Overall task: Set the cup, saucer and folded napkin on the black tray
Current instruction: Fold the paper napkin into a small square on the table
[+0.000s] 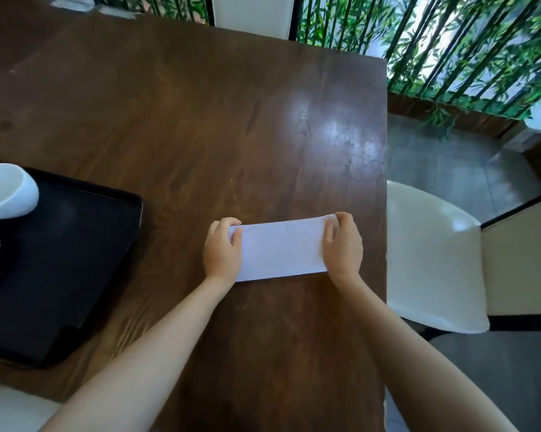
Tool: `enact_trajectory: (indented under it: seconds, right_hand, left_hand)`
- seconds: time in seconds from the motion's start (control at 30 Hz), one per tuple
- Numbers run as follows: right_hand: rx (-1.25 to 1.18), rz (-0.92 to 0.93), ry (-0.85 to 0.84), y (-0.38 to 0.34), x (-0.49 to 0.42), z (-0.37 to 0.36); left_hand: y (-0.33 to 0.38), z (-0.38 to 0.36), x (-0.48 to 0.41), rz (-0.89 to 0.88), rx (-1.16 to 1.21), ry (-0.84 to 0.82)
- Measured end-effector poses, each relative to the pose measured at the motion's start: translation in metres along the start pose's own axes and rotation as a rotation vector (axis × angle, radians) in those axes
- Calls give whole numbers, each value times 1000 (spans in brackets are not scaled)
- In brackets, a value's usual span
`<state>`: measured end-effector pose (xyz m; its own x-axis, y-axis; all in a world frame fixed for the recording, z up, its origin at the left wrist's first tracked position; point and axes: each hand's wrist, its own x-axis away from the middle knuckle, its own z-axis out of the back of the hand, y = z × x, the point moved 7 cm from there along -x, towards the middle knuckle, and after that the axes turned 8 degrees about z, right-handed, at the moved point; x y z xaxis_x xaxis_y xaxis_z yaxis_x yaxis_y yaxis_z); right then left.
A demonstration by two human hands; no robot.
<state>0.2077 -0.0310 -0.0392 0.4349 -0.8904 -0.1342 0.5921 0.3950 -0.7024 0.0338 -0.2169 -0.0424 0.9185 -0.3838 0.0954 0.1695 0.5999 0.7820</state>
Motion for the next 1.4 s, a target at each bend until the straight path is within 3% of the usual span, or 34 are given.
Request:
enact_trajectory:
  seconds: [0.37, 0.93, 1.1, 1.17, 1.3, 1.4]
  right_hand:
    - [232, 72, 77, -1, 4, -1]
    - [203, 46, 89, 4, 2, -3]
    - [292, 81, 68, 3, 3, -5]
    - [314, 91, 66, 3, 2, -7]
    - [356, 86, 61, 5, 2, -9]
    - [392, 96, 44, 4, 1, -10]
  left_hand:
    - [7, -9, 0, -103, -261, 34]
    - [9, -14, 2, -176, -431, 99]
    - [14, -7, 1, -86, -459, 114]
    - [27, -10, 10, -184, -535, 155]
    - [37, -50, 32, -441, -684, -61]
    - [18, -62, 28, -390, -799, -134]
